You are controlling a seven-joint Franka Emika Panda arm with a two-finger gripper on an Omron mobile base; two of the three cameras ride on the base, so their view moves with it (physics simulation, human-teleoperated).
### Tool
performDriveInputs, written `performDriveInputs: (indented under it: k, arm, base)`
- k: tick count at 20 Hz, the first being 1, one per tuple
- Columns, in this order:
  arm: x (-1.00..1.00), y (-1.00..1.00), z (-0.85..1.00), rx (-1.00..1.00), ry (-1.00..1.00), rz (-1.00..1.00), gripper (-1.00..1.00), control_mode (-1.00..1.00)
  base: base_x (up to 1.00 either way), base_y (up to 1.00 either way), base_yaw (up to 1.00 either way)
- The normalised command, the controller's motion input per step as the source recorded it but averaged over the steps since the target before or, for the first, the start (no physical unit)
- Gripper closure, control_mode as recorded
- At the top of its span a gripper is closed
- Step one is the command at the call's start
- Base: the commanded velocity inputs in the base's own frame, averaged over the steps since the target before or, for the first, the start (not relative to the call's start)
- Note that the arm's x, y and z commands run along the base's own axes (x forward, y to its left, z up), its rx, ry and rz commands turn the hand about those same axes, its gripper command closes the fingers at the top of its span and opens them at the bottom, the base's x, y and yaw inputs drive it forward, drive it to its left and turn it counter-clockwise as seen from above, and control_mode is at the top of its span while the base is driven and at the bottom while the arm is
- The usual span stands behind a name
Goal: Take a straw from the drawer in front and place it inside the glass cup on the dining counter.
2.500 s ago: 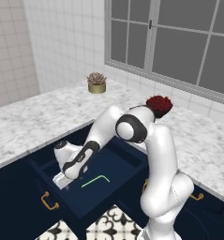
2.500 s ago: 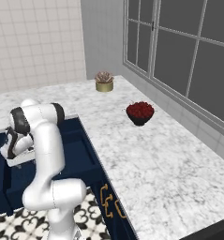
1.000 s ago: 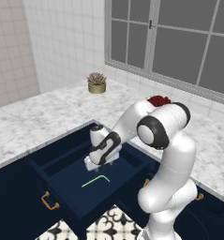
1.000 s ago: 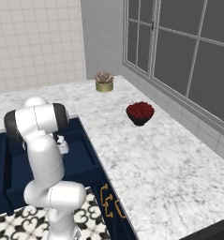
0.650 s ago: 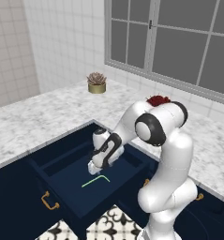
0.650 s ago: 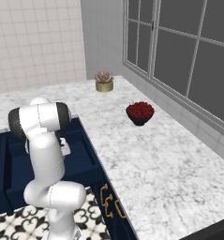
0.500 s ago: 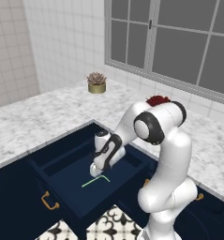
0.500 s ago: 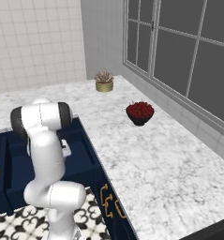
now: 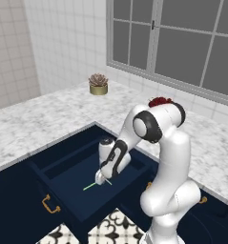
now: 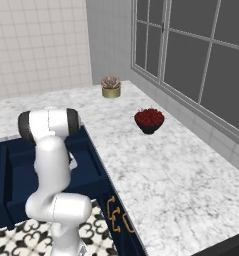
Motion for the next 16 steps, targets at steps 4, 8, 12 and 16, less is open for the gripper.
performDriveInputs:
  k: [4, 8, 12, 16]
  arm:
    - [0.00, 0.00, -0.23, 0.00, -0.12, 0.06, -1.00, -1.00]
    - [0.00, 0.00, -0.31, 0.00, -0.07, 0.03, -1.00, -1.00]
    - [0.02, 0.00, -0.26, 0.00, -0.03, 0.01, -1.00, -1.00]
    - [0.07, 0.00, -0.27, 0.00, 0.00, 0.00, -1.00, -1.00]
  base:
    - [0.00, 0.00, 0.00]
    - [0.00, 0.00, 0.00]
    - [0.00, 0.00, 0.00]
    - [0.00, 0.00, 0.00]
